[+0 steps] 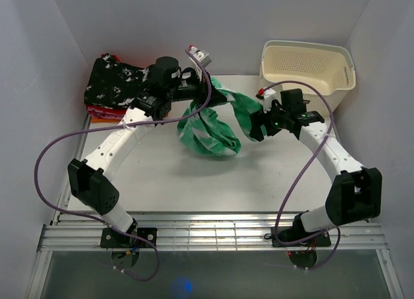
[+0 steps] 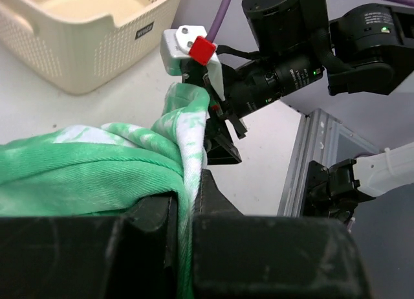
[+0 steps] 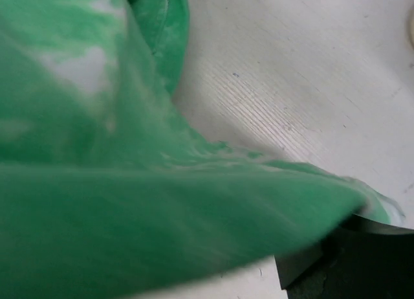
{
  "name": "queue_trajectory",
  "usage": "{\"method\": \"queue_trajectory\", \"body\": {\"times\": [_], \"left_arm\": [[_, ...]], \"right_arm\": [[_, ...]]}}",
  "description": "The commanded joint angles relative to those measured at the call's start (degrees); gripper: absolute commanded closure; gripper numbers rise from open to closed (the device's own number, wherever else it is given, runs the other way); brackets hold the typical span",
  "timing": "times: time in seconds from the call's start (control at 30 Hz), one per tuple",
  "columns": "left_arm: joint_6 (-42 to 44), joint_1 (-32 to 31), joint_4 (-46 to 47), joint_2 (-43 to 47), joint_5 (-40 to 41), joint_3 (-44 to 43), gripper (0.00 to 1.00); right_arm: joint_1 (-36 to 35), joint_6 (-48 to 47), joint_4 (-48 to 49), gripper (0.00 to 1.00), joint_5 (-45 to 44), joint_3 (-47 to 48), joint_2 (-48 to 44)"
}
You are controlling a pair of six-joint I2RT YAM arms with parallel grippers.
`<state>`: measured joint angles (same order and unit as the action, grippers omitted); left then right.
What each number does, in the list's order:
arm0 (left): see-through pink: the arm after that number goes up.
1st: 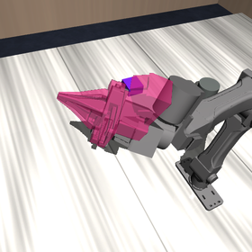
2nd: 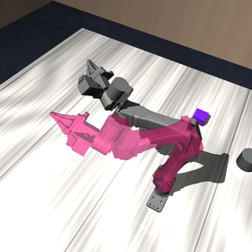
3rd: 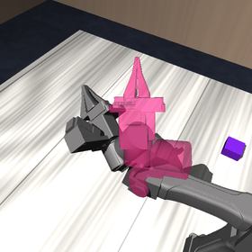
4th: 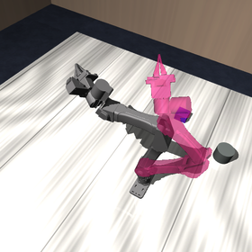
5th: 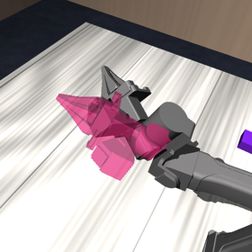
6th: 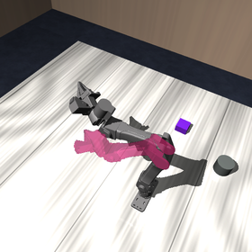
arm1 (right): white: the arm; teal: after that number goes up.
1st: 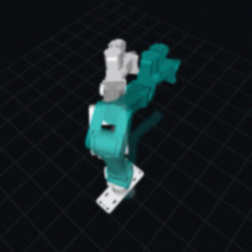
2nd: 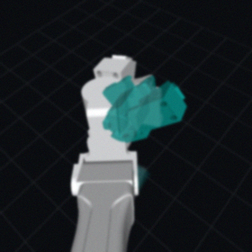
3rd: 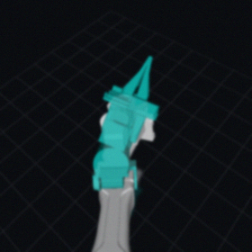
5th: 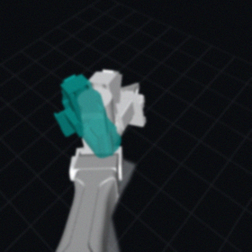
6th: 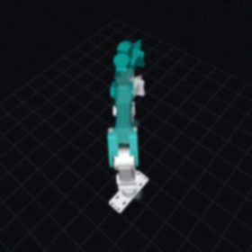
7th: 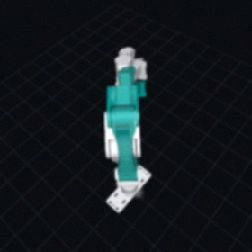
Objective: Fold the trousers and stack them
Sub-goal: Flatten the trousers out
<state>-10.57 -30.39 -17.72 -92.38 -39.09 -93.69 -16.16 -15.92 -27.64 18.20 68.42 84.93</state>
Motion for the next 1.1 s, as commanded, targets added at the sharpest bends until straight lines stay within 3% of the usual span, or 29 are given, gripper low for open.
{"method": "queue_trajectory", "body": {"times": [0.0,0.2,0.27,0.4,0.63,0.87,1.07], "left_arm": [[-2.34,0.34,9.7,1.69,-7.21,-3.07,1.0],[-11.75,0.25,25.86,0.36,-16.88,-5.98,1.0],[-11.85,0.25,26.24,1.76,-17.07,-6.42,1.0],[-5.11,0.33,23.01,8.77,-16.73,-2.49,1.0],[4.31,0.33,20.53,25.39,0.4,11.22,1.0],[14.32,0.33,16.15,32.78,1.05,18.18,1.0],[17.24,0.33,12.62,36.3,1.91,22.4,1.0]], "right_arm": [[6.99,1.77,2.5,0.13,2.8,-2.5,-7.92],[11.68,0.8,2.58,0.06,6.23,-4.09,-10.75],[11.68,2.12,3.46,0.02,8.87,-2.95,-9.78],[11.24,8.35,7.24,0.1,14.31,1.61,-3.13],[5.1,17.67,16.27,0.1,15.73,7.15,9.1],[0.35,24.8,22.89,0.1,17.4,17.06,23.69],[-4.57,29.55,25.62,0.1,21.71,24.38,31.26]]}}
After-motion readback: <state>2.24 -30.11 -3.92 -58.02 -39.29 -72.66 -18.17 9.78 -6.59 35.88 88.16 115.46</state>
